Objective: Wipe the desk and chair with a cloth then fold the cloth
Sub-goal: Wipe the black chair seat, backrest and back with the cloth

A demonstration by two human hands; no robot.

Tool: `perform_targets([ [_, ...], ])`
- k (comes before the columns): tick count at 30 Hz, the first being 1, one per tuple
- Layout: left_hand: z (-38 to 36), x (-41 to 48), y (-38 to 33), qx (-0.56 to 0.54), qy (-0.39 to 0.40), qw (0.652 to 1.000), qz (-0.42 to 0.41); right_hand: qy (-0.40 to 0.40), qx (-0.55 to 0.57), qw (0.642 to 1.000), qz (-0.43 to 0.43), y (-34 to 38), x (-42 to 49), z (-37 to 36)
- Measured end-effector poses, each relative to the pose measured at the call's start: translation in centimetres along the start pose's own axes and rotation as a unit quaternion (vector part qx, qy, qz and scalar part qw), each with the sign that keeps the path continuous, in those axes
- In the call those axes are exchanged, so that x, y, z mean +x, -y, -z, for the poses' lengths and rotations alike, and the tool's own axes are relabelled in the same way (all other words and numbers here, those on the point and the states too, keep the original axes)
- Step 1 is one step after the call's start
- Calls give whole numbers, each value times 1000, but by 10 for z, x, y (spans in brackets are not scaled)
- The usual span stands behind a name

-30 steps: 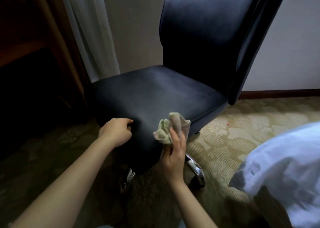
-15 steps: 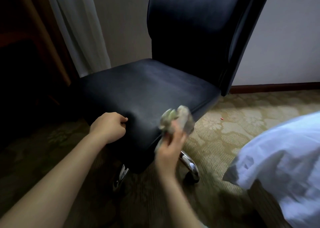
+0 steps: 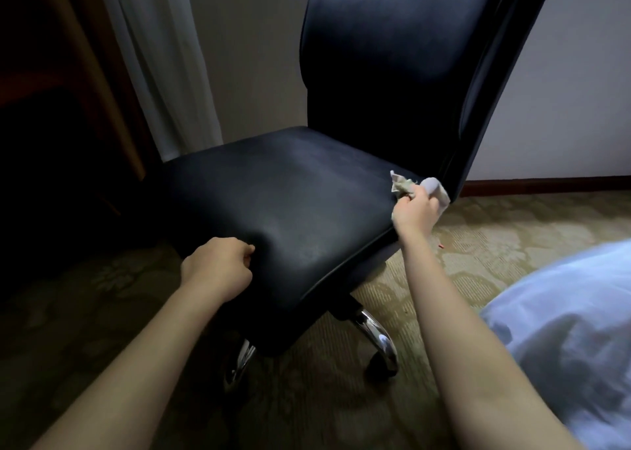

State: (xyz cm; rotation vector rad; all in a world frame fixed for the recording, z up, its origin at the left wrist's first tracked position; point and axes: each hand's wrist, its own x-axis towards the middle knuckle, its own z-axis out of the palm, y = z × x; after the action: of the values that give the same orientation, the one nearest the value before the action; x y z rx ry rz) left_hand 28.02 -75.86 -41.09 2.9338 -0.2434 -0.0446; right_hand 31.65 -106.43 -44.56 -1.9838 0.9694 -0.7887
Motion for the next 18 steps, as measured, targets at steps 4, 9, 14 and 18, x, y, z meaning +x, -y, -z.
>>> perform_targets([
  [4,4,-3,-6,18,5,1000,5,60,-177,973,137,15,-26,-2],
  [9,11,-2,-22,103,3,995,10,213,-193,891,352,42,-100,-7],
  [14,16,9,-26,140,19,990,29,312,-132,837,430,43,-131,-3],
  [18,16,20,-11,165,18,985,39,357,-48,797,484,45,-103,-2],
])
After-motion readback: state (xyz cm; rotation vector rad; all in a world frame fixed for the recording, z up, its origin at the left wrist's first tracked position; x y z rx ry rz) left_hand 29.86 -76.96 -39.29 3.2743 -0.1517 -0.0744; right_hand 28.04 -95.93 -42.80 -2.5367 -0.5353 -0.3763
